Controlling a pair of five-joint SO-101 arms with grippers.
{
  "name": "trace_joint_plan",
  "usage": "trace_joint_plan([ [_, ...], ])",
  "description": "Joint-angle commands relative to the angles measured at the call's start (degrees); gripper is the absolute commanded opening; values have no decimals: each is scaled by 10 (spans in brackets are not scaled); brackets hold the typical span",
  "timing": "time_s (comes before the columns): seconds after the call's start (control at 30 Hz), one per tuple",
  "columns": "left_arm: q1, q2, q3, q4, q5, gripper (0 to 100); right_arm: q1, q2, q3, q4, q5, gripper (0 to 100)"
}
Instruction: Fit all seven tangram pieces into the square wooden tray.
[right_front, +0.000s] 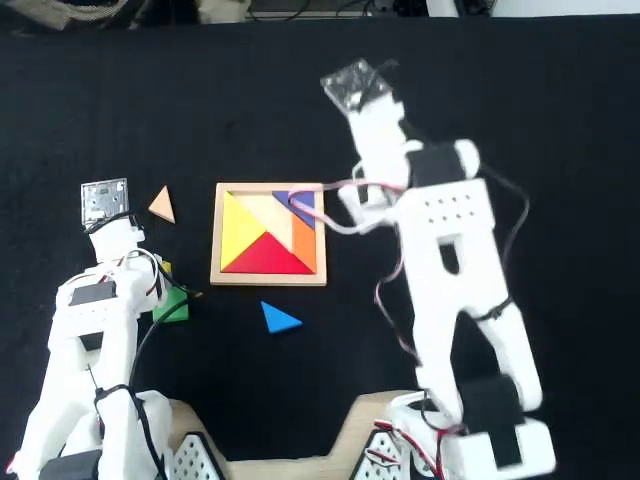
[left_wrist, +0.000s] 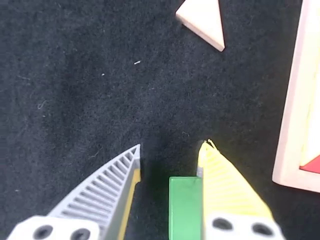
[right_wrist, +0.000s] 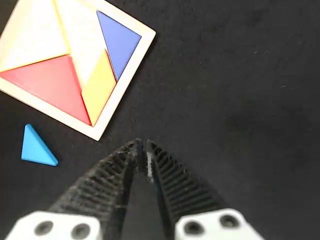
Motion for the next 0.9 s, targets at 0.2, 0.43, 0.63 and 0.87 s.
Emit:
trace_joint_plan([
  [0.2, 25, -10, -9, -7, 1, 191, 10, -11, 126, -149, -90, 11],
  [0.43, 40, -11, 0, -8, -4, 191, 28, 17, 201, -245, -110, 11],
  [0.63, 31, -12, -20, -1, -4, 191, 53, -16, 277, -345, -133, 11],
  [0.87, -109, 0, -307, 238, -31, 193, 28, -7, 300, -375, -133, 11],
])
